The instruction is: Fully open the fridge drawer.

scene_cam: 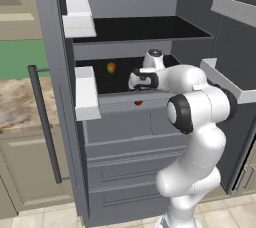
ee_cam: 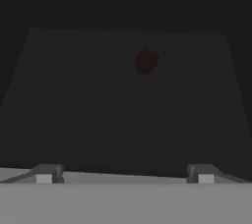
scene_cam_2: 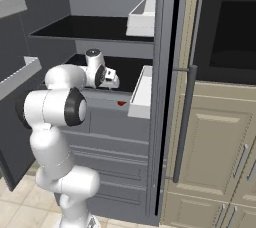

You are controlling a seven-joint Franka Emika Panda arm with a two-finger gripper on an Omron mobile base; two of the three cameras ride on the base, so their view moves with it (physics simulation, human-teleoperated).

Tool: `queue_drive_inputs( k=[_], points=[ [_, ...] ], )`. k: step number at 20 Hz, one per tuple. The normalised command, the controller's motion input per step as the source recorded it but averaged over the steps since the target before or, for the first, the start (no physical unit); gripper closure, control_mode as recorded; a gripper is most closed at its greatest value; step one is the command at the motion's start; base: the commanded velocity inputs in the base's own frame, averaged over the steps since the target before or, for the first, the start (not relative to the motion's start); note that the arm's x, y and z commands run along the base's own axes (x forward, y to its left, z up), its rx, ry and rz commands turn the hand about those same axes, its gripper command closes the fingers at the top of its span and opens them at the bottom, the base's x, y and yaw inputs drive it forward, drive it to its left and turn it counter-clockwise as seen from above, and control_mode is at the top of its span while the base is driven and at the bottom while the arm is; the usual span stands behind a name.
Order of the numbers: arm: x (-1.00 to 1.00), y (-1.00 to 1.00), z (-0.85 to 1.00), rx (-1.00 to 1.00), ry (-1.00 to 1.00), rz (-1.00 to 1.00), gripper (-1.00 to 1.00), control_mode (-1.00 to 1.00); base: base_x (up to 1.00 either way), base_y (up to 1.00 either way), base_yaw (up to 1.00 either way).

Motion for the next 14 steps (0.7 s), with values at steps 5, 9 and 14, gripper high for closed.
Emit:
queue_drive_inputs(
  k=[5,9,14],
  points=[
    [-0.90,-0.02,-0.74,0.00,0.07,-0.03,-1.00,-1.00,0.00,0.00,0.00],
    [-0.61,0.00,-0.49,0.00,0.30,-0.01,-1.00,-1.00,0.00,0.00,0.00],
    [-0.91,0.00,-0.02,0.00,0.37,0.00,-1.00,-1.00,0.00,0.00,0.00]
  ],
)
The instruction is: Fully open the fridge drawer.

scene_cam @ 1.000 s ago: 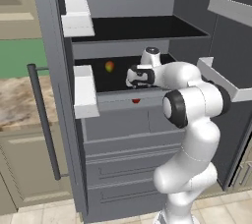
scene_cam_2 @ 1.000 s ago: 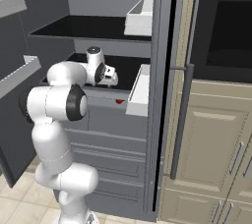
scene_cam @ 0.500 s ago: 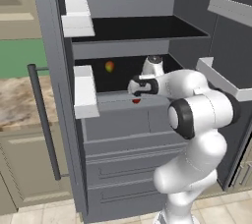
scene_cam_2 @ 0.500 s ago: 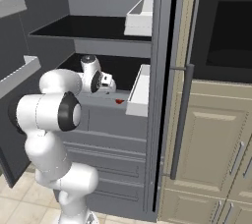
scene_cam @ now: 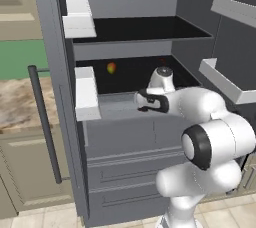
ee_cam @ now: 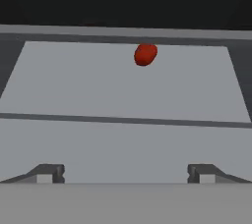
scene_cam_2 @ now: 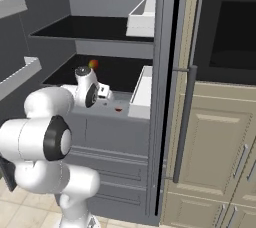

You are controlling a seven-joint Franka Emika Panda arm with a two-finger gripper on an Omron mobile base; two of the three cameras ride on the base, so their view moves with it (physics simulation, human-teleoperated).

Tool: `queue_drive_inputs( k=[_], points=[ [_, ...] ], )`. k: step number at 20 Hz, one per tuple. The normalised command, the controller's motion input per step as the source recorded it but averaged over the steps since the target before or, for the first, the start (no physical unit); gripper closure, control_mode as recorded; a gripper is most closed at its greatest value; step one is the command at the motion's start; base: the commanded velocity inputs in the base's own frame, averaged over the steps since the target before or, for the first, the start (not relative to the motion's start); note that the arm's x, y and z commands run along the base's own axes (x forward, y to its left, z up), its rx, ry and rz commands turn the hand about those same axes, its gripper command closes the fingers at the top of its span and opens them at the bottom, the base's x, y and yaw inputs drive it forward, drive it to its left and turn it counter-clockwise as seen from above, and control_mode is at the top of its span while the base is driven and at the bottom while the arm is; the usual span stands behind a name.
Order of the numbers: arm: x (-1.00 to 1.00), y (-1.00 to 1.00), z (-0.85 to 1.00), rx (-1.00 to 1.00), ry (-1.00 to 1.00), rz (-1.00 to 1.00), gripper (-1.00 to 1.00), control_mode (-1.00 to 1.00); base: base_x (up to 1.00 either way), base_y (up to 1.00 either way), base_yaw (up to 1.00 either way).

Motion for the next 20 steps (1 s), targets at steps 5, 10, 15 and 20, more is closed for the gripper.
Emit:
queue_drive_inputs(
  k=[5,10,15,20],
  points=[
    [-1.00,-0.05,0.03,0.00,0.43,0.00,-1.00,-1.00,0.00,0.00,0.00],
    [-0.49,0.00,0.87,0.00,0.11,0.00,-1.00,-1.00,0.00,0.00,0.00],
    [-0.46,0.17,0.55,0.00,-0.07,0.00,-1.00,-1.00,0.00,0.00,0.00],
    [-0.54,0.02,0.21,0.00,-0.15,0.00,-1.00,-1.00,0.00,0.00,0.00]
  ],
)
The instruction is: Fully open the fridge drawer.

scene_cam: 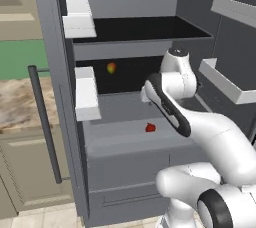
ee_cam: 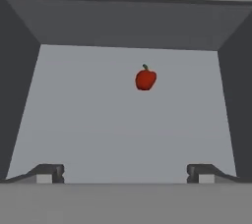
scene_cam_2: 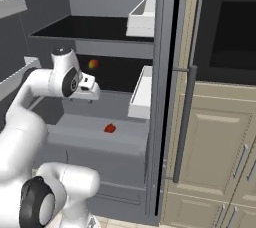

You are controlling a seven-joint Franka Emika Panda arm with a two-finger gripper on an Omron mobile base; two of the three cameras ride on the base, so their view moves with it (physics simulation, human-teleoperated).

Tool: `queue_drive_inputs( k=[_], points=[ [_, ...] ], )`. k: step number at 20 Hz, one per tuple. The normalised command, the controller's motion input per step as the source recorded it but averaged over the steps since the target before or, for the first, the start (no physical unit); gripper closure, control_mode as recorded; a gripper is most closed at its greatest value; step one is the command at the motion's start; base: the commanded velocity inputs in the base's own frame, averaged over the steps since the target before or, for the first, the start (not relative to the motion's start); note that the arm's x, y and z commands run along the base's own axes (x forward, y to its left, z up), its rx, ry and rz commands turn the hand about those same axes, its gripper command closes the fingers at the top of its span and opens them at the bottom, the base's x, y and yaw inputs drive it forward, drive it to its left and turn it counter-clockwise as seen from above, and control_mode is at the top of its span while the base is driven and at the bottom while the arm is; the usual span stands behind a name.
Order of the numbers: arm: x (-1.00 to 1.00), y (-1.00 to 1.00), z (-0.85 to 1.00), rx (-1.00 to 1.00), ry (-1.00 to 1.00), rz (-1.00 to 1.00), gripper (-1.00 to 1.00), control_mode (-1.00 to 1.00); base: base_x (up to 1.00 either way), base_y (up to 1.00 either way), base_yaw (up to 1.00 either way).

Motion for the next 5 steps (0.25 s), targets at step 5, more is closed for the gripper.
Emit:
queue_drive_inputs(
  k=[5],
  points=[
    [-0.06,0.00,0.34,0.00,-0.27,0.00,-1.00,-1.00,0.00,0.00,0.00]
  ],
)
